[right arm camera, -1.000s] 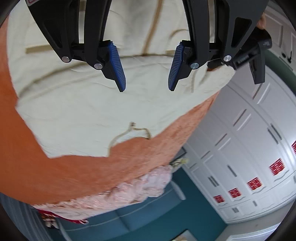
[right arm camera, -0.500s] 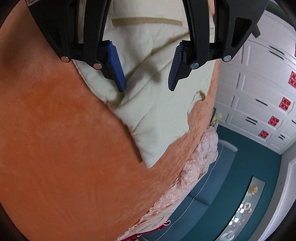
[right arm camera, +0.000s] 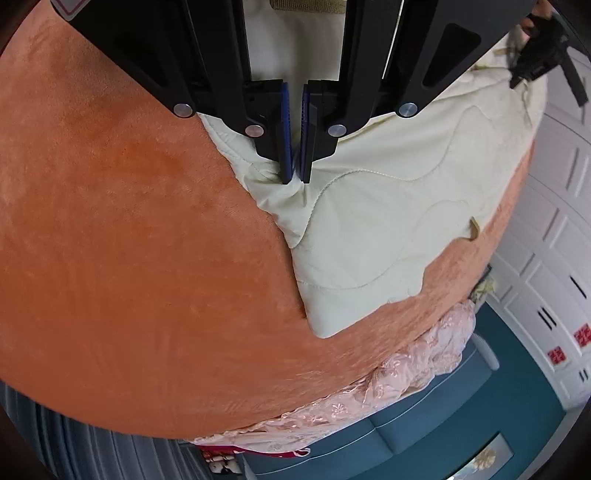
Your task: Fold large clothes
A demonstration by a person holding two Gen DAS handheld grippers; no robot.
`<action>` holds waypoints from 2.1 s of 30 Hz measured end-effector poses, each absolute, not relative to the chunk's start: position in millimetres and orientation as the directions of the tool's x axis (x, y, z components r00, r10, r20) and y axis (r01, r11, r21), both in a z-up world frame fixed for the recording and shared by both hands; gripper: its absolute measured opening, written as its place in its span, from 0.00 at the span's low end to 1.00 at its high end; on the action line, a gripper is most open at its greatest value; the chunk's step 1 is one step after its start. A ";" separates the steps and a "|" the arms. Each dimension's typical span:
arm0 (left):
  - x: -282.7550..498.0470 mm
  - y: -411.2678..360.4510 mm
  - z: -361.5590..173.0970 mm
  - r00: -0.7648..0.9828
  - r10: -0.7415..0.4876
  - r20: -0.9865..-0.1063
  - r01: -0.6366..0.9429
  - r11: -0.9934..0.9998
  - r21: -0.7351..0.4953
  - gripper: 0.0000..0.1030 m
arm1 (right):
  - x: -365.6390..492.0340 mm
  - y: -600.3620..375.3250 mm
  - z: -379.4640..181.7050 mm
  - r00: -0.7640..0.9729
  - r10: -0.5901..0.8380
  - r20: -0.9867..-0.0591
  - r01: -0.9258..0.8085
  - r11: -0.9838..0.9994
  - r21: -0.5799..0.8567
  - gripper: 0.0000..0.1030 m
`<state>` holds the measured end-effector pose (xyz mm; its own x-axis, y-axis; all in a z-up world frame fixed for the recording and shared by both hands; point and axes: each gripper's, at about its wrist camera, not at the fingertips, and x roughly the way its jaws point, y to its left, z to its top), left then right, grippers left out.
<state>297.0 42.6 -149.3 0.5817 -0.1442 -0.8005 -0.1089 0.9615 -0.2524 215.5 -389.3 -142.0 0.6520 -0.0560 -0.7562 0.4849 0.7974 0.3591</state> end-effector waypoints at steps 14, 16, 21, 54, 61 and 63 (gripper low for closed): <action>285.9 26.5 -161.8 0.680 -0.070 -0.730 -0.070 0.985 -0.159 0.09 | 222.7 -361.5 -141.8 0.586 -0.269 -0.764 0.505 0.859 0.085 0.04; 286.7 28.0 -162.3 0.681 -0.077 -0.728 -0.069 0.983 -0.168 0.09 | 210.4 -346.8 -114.4 0.588 -0.336 -0.736 0.550 0.833 0.060 0.13; 284.6 27.5 -163.1 0.686 -0.071 -0.724 -0.068 0.985 -0.161 0.09 | 215.1 -269.6 -82.6 0.715 -0.128 -0.688 0.335 0.925 0.176 0.14; 269.8 319.9 -114.2 0.671 -0.004 -0.742 -0.466 0.776 -0.426 0.84 | 252.6 -183.7 -157.3 0.648 -0.121 -0.752 0.208 0.978 0.022 0.10; 287.4 428.1 -139.0 0.667 0.017 -0.745 -0.612 0.583 -0.535 0.77 | 253.7 -181.7 -157.5 0.646 -0.133 -0.751 0.209 0.978 0.007 0.10; 302.7 426.1 -134.8 0.667 0.022 -0.745 -0.589 0.628 -0.509 0.38 | 254.0 -181.5 -157.6 0.646 -0.134 -0.751 0.209 0.978 0.005 0.10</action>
<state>302.7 426.1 -134.8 0.6672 0.0220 -0.7446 -0.5890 0.6275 -0.5092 254.0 -181.5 -157.6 0.6463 -0.1344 -0.7512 0.2092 0.9779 0.0050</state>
